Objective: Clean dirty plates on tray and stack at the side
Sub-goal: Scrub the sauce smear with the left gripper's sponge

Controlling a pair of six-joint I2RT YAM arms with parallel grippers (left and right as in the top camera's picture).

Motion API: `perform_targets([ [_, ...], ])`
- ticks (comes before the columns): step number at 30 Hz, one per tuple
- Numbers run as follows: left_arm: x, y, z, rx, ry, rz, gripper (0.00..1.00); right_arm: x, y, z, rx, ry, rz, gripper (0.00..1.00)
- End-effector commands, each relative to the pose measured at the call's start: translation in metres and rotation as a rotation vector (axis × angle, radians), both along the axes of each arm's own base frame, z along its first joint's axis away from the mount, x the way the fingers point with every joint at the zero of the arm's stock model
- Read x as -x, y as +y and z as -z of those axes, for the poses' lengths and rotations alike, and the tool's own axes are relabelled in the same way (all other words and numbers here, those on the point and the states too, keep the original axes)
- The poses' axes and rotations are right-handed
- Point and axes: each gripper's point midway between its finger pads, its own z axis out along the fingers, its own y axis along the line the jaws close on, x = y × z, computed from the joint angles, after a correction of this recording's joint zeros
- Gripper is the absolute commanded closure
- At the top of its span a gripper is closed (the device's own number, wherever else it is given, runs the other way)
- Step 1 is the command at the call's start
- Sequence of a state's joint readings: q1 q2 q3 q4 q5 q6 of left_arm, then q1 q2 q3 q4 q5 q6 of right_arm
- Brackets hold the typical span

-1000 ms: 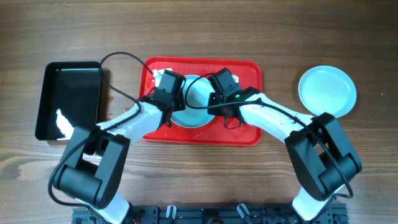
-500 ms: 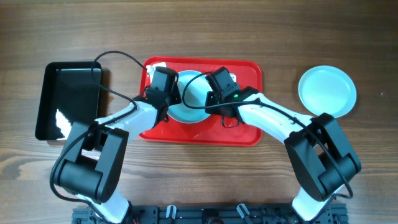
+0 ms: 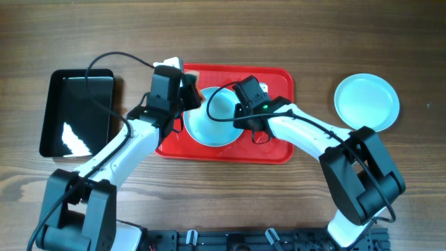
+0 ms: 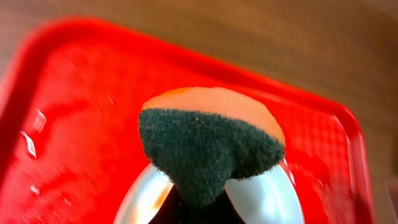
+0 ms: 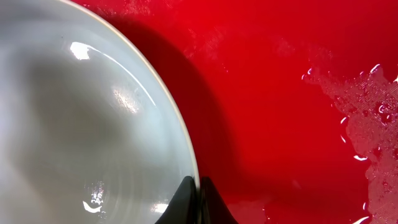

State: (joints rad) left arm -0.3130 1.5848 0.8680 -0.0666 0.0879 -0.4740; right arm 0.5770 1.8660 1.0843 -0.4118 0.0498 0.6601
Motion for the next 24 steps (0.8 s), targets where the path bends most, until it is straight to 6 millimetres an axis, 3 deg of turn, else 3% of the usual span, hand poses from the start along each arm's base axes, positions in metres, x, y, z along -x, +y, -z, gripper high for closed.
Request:
perform_targets([
  [1,0.021,-0.019,0.012,0.115,0.117,0.055,0.96,0.000,-0.009,0.001,0.035,-0.010,0.006,0.96],
  [7,0.039,-0.035,0.032,0.111,0.205,0.112,0.96,0.000,-0.007,0.000,0.024,-0.009,0.009,0.96],
  [15,0.052,-0.062,0.073,0.083,0.276,0.177,0.96,0.000,-0.006,0.000,0.020,-0.009,0.007,0.96],
  [21,0.051,-0.065,0.093,0.075,0.298,0.179,0.96,0.000,-0.006,0.000,0.020,-0.009,0.007,0.96],
  [24,0.047,-0.058,0.102,0.034,0.292,0.147,0.96,0.000,-0.006,0.000,0.020,-0.009,0.007,0.96],
])
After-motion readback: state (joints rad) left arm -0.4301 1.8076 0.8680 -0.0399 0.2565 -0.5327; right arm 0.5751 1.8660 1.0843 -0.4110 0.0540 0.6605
